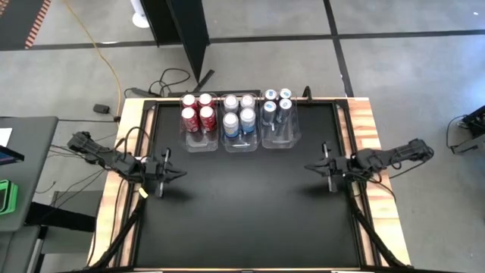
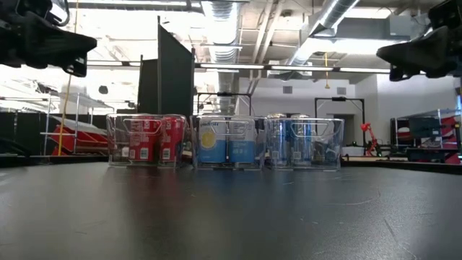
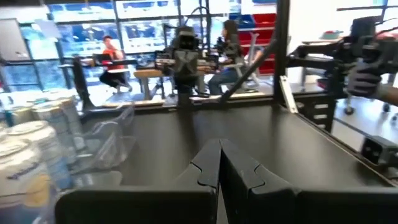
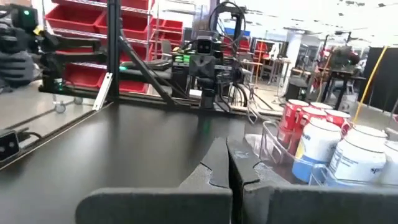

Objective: Sort soda cans
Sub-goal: Return to Home Position

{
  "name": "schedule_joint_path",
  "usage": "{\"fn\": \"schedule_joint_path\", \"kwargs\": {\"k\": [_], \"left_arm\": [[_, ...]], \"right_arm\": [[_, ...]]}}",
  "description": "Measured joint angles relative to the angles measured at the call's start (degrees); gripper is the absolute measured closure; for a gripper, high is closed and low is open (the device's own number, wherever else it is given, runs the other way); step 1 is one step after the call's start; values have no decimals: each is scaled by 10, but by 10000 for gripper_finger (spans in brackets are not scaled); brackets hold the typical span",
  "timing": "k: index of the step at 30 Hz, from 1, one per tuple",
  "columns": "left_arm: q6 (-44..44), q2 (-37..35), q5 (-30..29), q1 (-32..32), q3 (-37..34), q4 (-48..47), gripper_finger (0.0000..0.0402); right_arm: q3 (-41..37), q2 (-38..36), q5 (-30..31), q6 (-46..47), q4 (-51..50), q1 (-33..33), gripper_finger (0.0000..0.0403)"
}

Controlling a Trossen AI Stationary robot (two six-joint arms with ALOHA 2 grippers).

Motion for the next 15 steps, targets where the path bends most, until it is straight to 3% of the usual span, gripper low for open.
{"fn": "schedule_joint_path", "kwargs": {"k": [11, 15], "left_arm": [[-19, 6, 19, 0, 0, -2, 402], [-63, 6, 19, 0, 8, -14, 402]], "right_arm": [[0, -3, -1, 49, -3, 1, 403], [0, -3, -1, 61, -3, 1, 403]]}}
